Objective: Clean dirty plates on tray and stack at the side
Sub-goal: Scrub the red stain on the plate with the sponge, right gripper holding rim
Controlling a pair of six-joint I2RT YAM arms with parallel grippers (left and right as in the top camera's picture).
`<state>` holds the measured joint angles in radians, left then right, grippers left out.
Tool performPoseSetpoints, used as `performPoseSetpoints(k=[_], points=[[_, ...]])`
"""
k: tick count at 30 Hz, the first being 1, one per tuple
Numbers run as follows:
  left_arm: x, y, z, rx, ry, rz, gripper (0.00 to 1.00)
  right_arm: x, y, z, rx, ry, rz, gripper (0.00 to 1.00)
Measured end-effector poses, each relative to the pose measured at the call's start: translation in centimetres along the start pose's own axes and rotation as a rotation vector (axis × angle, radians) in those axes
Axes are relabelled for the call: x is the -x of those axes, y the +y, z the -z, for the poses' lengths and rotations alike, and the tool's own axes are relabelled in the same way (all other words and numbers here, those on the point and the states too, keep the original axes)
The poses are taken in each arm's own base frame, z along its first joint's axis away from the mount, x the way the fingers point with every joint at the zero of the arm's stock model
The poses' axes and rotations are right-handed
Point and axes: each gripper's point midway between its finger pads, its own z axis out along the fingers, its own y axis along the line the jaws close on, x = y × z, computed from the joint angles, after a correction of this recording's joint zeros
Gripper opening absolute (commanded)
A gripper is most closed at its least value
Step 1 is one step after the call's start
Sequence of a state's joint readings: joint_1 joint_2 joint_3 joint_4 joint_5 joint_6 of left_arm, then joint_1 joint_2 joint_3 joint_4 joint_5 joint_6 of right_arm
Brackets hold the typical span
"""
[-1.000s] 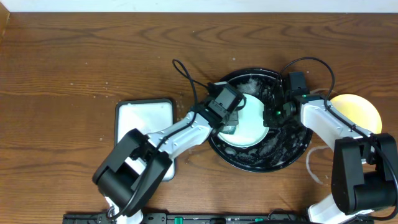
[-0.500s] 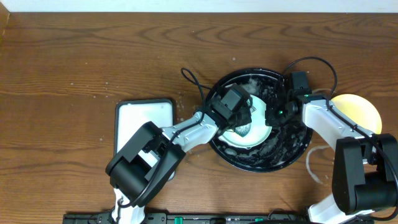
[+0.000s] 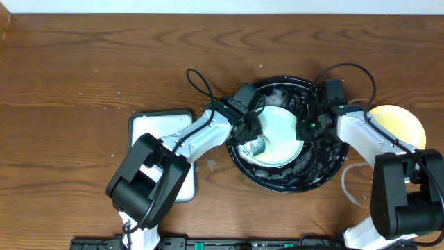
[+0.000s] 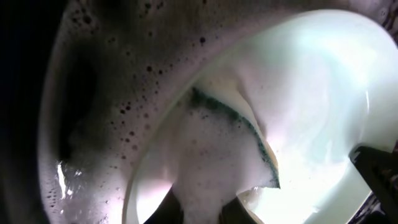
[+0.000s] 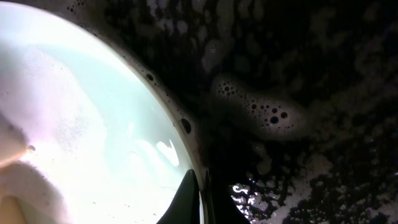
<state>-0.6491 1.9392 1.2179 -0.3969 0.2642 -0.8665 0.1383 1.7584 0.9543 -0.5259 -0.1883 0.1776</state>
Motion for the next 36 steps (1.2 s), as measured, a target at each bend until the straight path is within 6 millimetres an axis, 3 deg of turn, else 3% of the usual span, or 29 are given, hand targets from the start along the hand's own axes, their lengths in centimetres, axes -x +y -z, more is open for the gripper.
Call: performPoseSetpoints(k=[8, 11, 17, 25, 32, 36], points=[[-0.4, -3.7, -1.0, -0.103, -0.072, -0.06, 0.08, -0.1, 0.0, 0.0, 0.002, 0.002, 0.0, 0.01], [-2.0, -6.3, -1.8, -0.175, -0.067, -0.101, 0.08, 0.0, 0.0, 0.0, 0.002, 0.002, 0.0, 0.01], [-5.3, -8.5, -2.3, -0.233, 0.006, -0.128, 0.08, -0.1, 0.0, 0.0, 0.002, 0.002, 0.0, 0.01], [-3.9, -5.5, -2.1, -0.14, 0.015, -0.071, 0.07, -0.1, 0.0, 0.0, 0.002, 0.002, 0.0, 0.01], [2.0, -1.7, -0.9, -0.039, -0.12, -0.126, 0.07, -0.1, 0.0, 0.0, 0.002, 0.002, 0.0, 0.01], [3.2, -0.5, -0.2, 0.037, -0.155, -0.212, 0.07, -0.1, 0.1, 0.0, 0.008, 0.003, -0.001, 0.01]])
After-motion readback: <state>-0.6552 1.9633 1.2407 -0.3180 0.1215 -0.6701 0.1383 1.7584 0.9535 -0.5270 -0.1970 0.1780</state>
